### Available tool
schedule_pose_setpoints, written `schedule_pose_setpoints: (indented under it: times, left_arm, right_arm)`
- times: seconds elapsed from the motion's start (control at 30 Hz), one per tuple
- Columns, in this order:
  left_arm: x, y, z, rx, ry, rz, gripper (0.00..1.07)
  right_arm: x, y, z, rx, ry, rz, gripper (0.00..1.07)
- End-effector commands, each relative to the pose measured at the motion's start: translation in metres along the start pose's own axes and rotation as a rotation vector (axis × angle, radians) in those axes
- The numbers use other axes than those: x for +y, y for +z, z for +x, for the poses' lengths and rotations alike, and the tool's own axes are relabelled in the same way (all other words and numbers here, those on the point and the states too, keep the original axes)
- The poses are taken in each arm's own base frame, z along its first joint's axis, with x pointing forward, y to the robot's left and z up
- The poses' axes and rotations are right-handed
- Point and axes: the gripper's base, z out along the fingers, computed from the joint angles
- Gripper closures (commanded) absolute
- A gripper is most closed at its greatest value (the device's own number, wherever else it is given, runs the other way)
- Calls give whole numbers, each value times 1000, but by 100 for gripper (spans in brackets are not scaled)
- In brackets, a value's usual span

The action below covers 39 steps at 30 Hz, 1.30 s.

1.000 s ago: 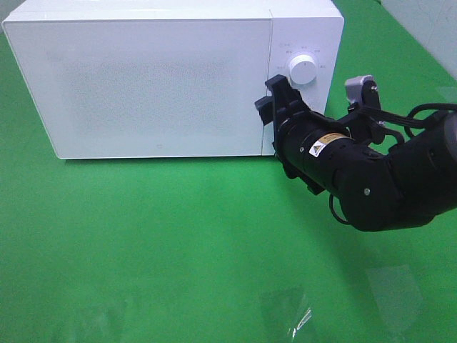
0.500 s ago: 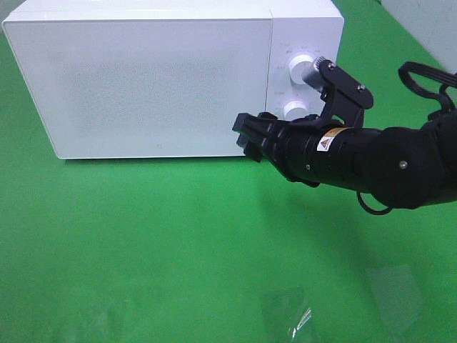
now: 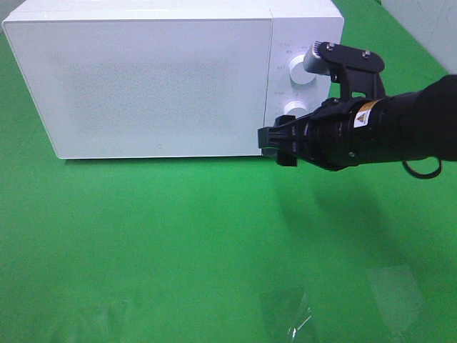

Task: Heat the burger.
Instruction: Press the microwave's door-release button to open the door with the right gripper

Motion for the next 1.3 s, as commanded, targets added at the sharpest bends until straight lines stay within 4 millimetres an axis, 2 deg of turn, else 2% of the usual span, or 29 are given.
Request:
schedule_pose_setpoints:
  times: [0.03, 0.2, 0.27, 0.3, 0.4, 0.43, 0.57, 0.6, 0.63, 0.8, 0.9, 0.93, 1.07, 1.1, 1.27, 1.3]
  left_arm:
    - [0, -2, 1, -12, 0, -1, 7]
    - [0, -2, 1, -12, 0, -1, 7]
    - [0, -2, 1, -12, 0, -1, 7]
    - [0, -2, 1, -12, 0, -1, 7]
    - [0, -2, 1, -12, 0, -1, 7]
    - [0, -2, 1, -12, 0, -1, 7]
    - [0, -2, 1, -12, 0, -1, 7]
    - [0, -2, 1, -12, 0, -1, 7]
    - [0, -2, 1, -12, 0, -1, 7]
    - [0, -2, 1, -12, 0, -1, 7]
    - [0, -2, 1, -12, 0, -1, 7]
    - [0, -2, 1, -12, 0, -1, 7]
    - [0, -2, 1, -12, 0, -1, 7]
    - [0, -2, 1, -12, 0, -1, 7]
    - [0, -2, 1, -12, 0, -1, 7]
    - [0, -2, 1, -12, 0, -1, 7]
  right_arm:
    - [-9, -19, -16, 65, -138, 38, 40]
    - [-11, -32, -21, 116, -180, 68, 40]
    - [-12, -54, -22, 162, -211, 95, 40]
    - [-12, -54, -22, 162, -211, 95, 40]
    - [-13, -77, -22, 198, -222, 120, 40]
    - [-13, -77, -22, 198, -222, 120, 40]
    - [-14, -101, -21, 240, -224, 142, 40]
    - [-14, -101, -21, 240, -224, 142, 40]
    - [-15, -111, -20, 246, -222, 148, 40]
    - [-15, -128, -19, 263, -231, 158, 40]
    - [-16, -149, -17, 262, -254, 167, 40]
    - [-16, -149, -17, 262, -254, 167, 40]
    - [-21, -174, -9, 208, -293, 183, 40]
    - [-21, -174, -9, 208, -293, 183, 40]
    - [-35, -203, 13, 96, -291, 226, 38]
    - [-35, -203, 13, 96, -291, 226, 38]
